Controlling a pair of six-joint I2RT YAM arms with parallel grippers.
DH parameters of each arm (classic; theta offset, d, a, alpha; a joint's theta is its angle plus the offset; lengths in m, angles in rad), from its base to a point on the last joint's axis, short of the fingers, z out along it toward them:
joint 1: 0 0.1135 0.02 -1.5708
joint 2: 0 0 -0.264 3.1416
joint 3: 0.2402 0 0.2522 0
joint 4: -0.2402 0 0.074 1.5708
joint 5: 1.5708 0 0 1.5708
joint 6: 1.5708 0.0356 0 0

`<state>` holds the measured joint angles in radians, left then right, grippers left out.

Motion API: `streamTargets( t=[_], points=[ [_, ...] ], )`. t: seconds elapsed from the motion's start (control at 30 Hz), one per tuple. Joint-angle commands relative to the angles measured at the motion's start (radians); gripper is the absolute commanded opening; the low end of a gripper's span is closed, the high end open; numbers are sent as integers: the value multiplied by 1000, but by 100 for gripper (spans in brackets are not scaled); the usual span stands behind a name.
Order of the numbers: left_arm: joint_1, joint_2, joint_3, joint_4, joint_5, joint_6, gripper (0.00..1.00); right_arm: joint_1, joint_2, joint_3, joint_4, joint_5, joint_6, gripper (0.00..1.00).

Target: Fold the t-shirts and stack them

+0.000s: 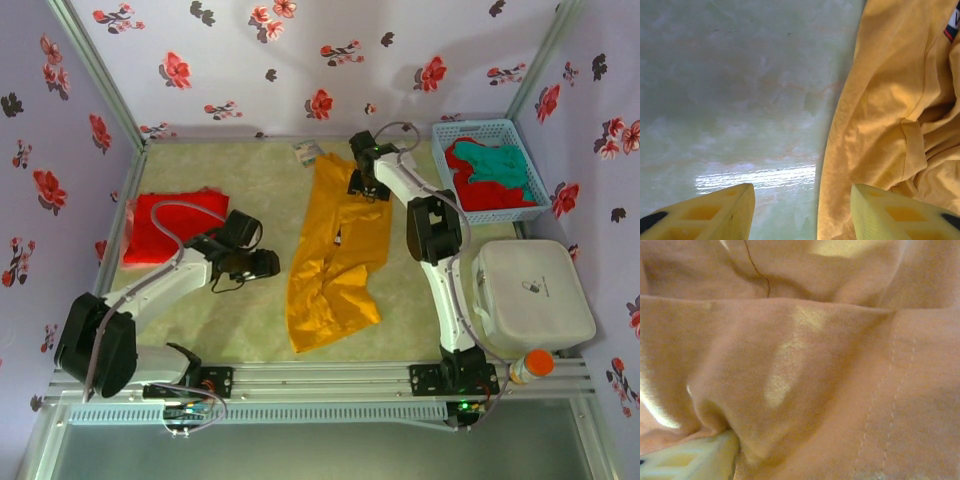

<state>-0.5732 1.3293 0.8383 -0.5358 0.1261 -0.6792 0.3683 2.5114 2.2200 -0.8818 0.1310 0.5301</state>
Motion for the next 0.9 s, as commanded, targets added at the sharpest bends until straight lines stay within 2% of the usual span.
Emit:
streamTargets(
  t=[0.0, 0.3, 0.47, 0.57, 0.67, 0.87],
  points=[
    [-21, 30, 39, 32, 22, -15, 53, -26, 62, 79, -31, 0, -41, 70],
    [-94, 79, -5, 79, 168, -12, 53, -39, 57, 124, 72, -181, -151, 72],
    [-144, 67, -39, 68, 188, -22, 54, -14, 47, 104, 125, -224, -171, 73],
    [-165, 41, -72, 61, 200, -39, 54, -11, 45, 104, 125, -196, -162, 74],
    [-176, -6, -119, 58, 229, -53, 54, -11, 25, 113, 74, -112, -144, 77],
    [-187, -136, -219, 2, 255, -62, 56, -10, -126, -4, 34, -11, -143, 88]
  ],
)
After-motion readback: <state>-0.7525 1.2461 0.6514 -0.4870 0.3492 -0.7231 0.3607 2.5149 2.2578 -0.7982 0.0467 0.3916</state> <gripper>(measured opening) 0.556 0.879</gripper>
